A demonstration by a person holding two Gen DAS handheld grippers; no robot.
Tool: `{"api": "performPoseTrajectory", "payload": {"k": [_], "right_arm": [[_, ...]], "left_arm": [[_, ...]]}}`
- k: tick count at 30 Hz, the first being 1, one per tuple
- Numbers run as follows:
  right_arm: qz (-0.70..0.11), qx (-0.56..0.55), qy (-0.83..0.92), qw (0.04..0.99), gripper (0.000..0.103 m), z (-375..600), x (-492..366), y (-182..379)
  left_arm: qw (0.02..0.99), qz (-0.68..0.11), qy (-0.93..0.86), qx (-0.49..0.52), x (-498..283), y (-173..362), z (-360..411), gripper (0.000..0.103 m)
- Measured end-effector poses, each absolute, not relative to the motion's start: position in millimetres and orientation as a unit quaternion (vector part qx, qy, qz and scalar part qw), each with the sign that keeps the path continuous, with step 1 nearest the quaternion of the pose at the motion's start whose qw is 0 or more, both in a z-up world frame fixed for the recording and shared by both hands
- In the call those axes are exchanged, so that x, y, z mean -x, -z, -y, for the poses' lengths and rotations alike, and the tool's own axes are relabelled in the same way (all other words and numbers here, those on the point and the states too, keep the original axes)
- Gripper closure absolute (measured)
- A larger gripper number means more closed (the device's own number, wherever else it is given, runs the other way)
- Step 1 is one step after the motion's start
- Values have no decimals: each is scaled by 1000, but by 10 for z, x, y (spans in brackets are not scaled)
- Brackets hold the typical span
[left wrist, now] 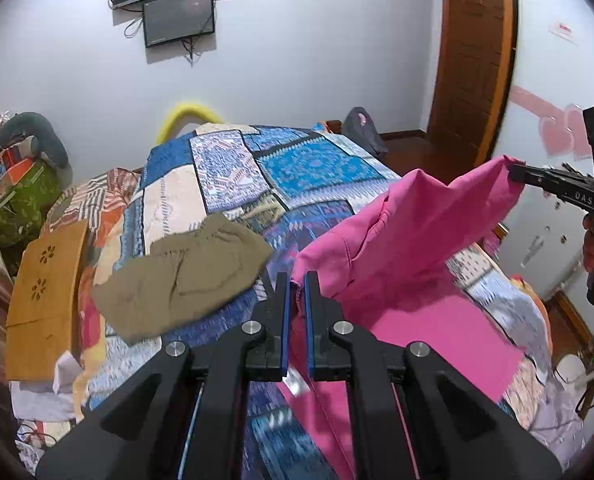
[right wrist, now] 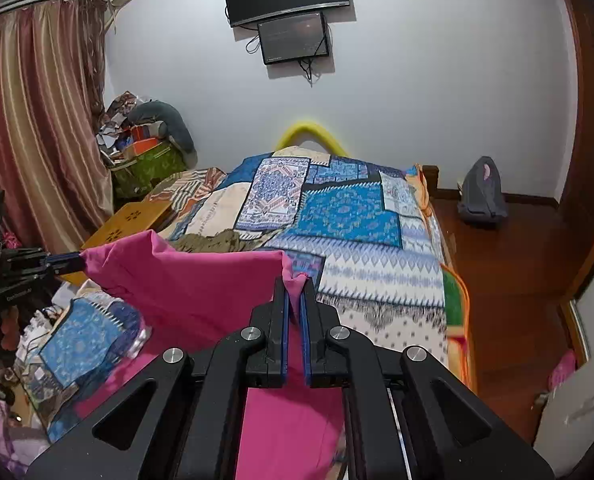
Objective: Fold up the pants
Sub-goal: 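Lift the pink pants with both tools and fold them over onto themselves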
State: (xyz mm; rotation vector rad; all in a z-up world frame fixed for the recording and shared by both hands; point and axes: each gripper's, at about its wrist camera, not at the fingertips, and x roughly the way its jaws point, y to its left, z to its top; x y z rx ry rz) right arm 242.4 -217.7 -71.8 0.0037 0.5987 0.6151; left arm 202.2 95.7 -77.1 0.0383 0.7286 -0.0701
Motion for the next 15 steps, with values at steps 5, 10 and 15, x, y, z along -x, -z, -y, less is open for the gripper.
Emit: {"api": "performPoseTrajectory", "payload": {"k": [5,10,15], "right_arm": [[-301,-6,-295,907,99,2259,-2141,875],[-304,-19,-291,907,99,2380,-1840,1087],[-320,-30,-286,903,99,2463,-1638,1312]], "left_arm": [[930,-365,43,-23,-1686,911,-847,98],[925,-375,59,-25,-1330,1123,-763,98],[916,-395,71,-17,-1029,1353,-699,98]]}}
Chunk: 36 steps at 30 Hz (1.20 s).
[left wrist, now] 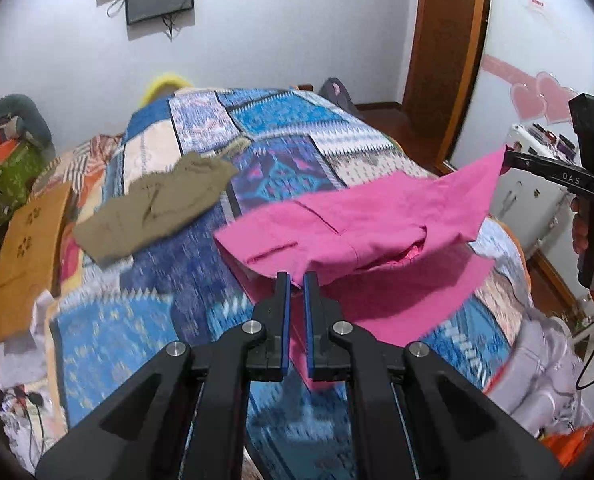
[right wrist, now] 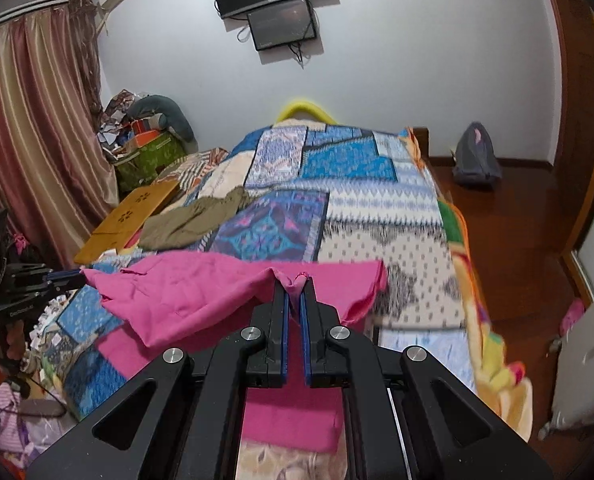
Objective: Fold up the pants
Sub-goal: 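Lift the pink pants with both tools and fold them over onto themselves, then open both tools and release the folded pink pants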
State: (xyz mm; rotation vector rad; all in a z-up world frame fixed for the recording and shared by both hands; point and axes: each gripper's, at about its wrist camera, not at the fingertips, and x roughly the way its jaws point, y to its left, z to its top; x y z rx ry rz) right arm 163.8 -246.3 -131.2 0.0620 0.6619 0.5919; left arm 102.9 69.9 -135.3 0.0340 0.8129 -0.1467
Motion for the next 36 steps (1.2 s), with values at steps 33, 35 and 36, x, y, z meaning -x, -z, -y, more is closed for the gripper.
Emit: {"api": "performPoseTrajectory", "payload": {"k": [33,35,36], "right_arm": [[-440,13,-194,876,86,2801,-1208,2243],[-437,12,-184,880,82,2840,-1213,2174],[-431,14,-174,886,80,2863,-1210,2119]], "left_arm": [[904,-424,54,17,-663,1612,-784,98],[906,-419,51,18,-691,1550,-795,98],[908,-415,51,19,-711,1516,-795,98]]}}
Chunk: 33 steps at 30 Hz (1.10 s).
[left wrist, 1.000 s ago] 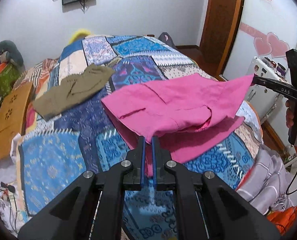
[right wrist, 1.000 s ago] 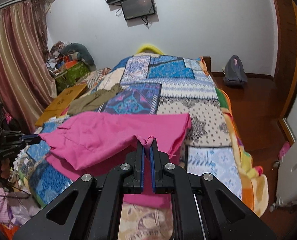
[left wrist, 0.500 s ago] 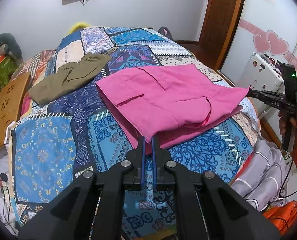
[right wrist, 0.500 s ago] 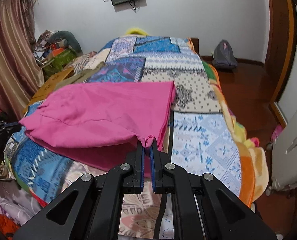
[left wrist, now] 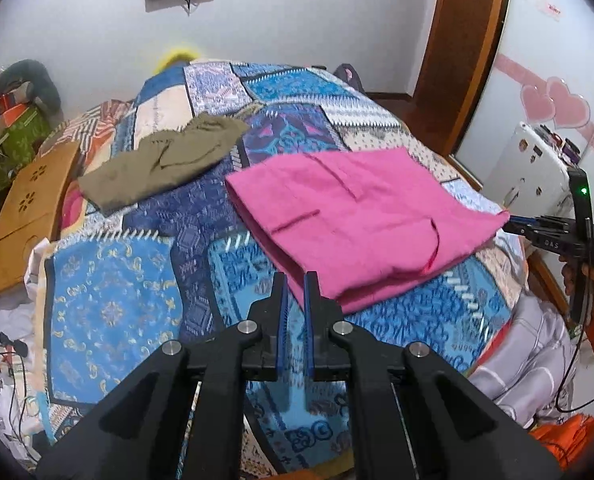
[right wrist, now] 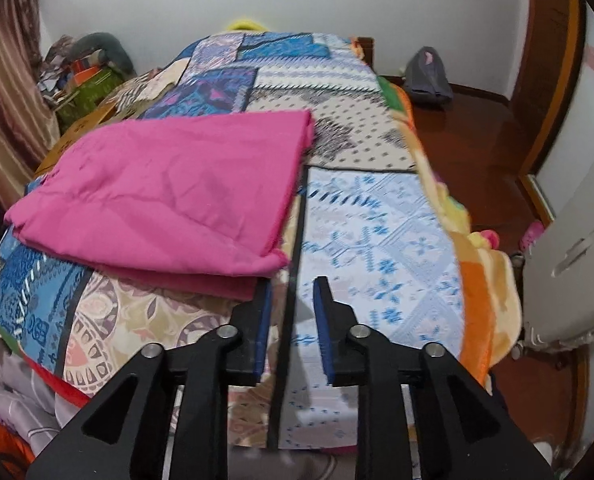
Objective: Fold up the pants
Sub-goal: 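Open both tools and release the folded pink pants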
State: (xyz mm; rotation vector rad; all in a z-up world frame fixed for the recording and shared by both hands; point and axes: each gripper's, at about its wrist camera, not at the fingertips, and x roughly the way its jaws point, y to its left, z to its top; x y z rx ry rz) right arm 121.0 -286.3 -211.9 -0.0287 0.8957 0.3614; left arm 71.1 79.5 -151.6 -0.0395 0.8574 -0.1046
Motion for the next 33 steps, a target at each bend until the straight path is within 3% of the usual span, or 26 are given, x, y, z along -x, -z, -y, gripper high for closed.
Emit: {"api": "performPoseTrajectory", "payload": {"k": [3,10,19,27,29,33], "right_arm": [[-409,0,-158,899,75,2945,-1209,1932],[-378,-24,-217,900,75,2625,-1228,1650],[-425,-40,-270,863,75,2114,-1315,2150],[-468,-64,-219,853,75,2569,-1372,2406],[-478,-70,-208,851,75,2678,-1393,2426],[-474,-55,-186,859,75,2828,-1466,2317]], "left_arm": [[909,-413,51,26,-810,1463,-765,95],[899,-430,68,38,-1066,1580,-565,93],[889,-453,70,24,-1090,1894,-427,89],[888,-455,60,22,-979,1956,-592,88],[887,-459,48,17,-968,1950,-647,82],[889,-456,33,32,-1009,1844,-819,82]]}}
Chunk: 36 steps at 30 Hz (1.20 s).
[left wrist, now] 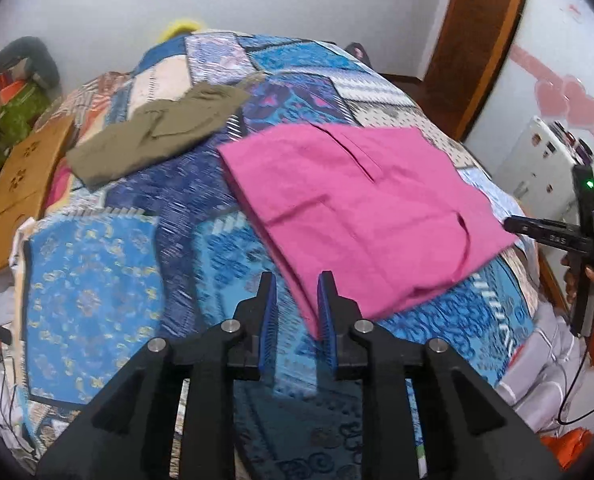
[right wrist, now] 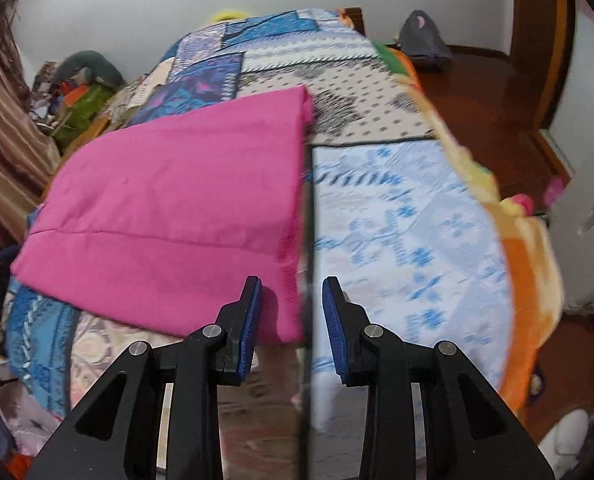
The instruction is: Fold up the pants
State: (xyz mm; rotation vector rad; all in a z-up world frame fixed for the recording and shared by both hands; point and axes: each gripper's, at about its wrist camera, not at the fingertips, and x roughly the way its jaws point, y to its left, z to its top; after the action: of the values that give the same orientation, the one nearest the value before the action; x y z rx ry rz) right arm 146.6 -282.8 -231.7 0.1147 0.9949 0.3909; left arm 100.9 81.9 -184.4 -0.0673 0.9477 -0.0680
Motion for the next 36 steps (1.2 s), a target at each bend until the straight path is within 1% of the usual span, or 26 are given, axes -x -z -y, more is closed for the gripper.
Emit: {"api": "performPoseTrajectory", "payload": {"k": [6,10,15,17,20,23,24,25,30,31,32,34,36], "right_arm": [[-434,-37,-200,878,75,2739,-1682,1992],[-418,-26,-213,883,75,2595,-1941,1891],[-416,-5,-219,883,75,2426,-2362,1871],[-420,3,-216,881,75,2349,-2563,1927],[-431,22,-210,877,74,2241,-2827,2034],[-442,23,-212,871,62,2181,-3048,2159],[-446,22,-213,869,57,2157,-3122,2211],[-448,23,-215,867,56,2148,-3153,2233],[-476,36,-217,852,55,2058,-3411,2471],[-482,39,-221,847,55,2039,-3445,2515],[-486,42,-223,844,55,2026,-3466,2553],[-491,45,-226,840,55,2009,-3503,2626],[-490,39,-230,840,55,2018,-3527,2656]], "left_arm": [[898,-440,5,25,-1345,1677,-991,82],[902,-430,-6,23,-1649,1631,-1049,75],[900,-435,-8,28,-2081,1713,-1130,74],[897,-442,-13,31,-2215,1794,-1187,69],[892,-451,-30,25,-2355,1927,-1251,56],[886,-462,-21,30,-2449,2066,-1273,52],[883,-467,-18,30,-2479,2118,-1272,52],[881,-472,-16,31,-2505,2173,-1273,52],[876,-475,3,79,-2538,2364,-1379,52],[875,-475,8,92,-2543,2377,-1404,54],[872,-477,16,107,-2544,2387,-1434,61],[866,-481,35,135,-2556,2407,-1475,68],[867,-481,31,127,-2564,2403,-1457,72]]}}
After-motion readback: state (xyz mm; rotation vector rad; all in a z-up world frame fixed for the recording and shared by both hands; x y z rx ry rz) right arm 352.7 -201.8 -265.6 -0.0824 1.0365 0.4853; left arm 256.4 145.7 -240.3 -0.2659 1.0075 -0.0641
